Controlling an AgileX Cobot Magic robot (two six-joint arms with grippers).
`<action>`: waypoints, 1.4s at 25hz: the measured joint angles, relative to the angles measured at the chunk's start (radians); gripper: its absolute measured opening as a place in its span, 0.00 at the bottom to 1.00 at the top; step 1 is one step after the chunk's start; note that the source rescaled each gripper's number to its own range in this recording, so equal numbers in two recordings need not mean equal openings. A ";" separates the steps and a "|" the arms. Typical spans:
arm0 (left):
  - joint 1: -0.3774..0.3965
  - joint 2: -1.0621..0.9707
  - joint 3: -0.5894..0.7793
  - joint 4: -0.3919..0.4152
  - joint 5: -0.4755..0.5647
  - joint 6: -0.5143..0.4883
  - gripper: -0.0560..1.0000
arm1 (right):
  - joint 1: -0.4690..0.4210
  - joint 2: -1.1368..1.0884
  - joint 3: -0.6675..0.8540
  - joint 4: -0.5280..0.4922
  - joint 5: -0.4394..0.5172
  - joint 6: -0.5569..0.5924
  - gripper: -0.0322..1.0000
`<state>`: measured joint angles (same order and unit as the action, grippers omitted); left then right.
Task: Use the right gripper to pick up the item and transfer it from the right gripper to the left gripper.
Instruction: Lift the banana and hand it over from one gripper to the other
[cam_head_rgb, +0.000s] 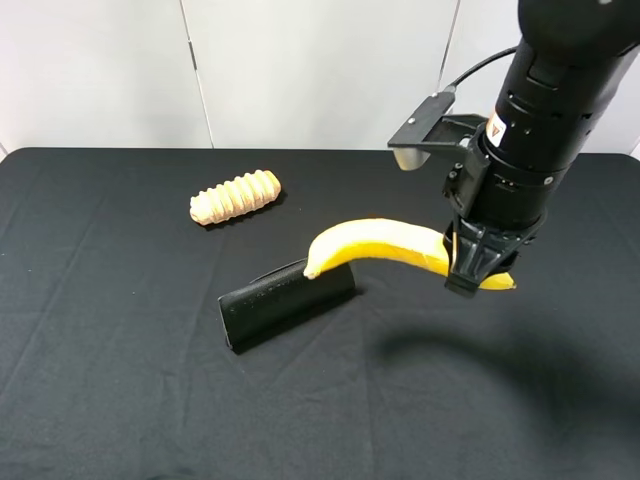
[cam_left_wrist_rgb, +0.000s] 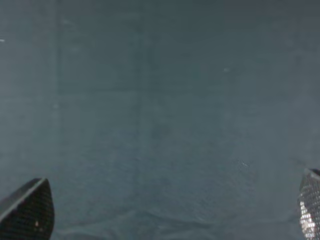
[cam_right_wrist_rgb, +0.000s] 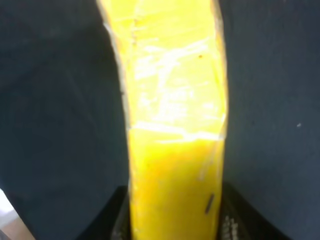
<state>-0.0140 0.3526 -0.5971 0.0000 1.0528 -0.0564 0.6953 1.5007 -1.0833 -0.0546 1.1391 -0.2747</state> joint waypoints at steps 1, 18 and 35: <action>0.000 0.052 -0.021 -0.015 -0.004 0.013 0.95 | 0.006 0.000 0.000 -0.004 0.005 0.000 0.03; -0.607 0.663 -0.317 0.253 -0.018 0.134 0.95 | 0.009 0.000 -0.081 0.035 0.070 0.000 0.03; -0.884 1.002 -0.554 0.247 -0.193 0.114 0.95 | 0.009 0.000 -0.155 0.055 0.073 0.000 0.03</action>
<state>-0.8983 1.3550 -1.1512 0.2468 0.8599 0.0579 0.7041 1.5007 -1.2387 0.0000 1.2121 -0.2747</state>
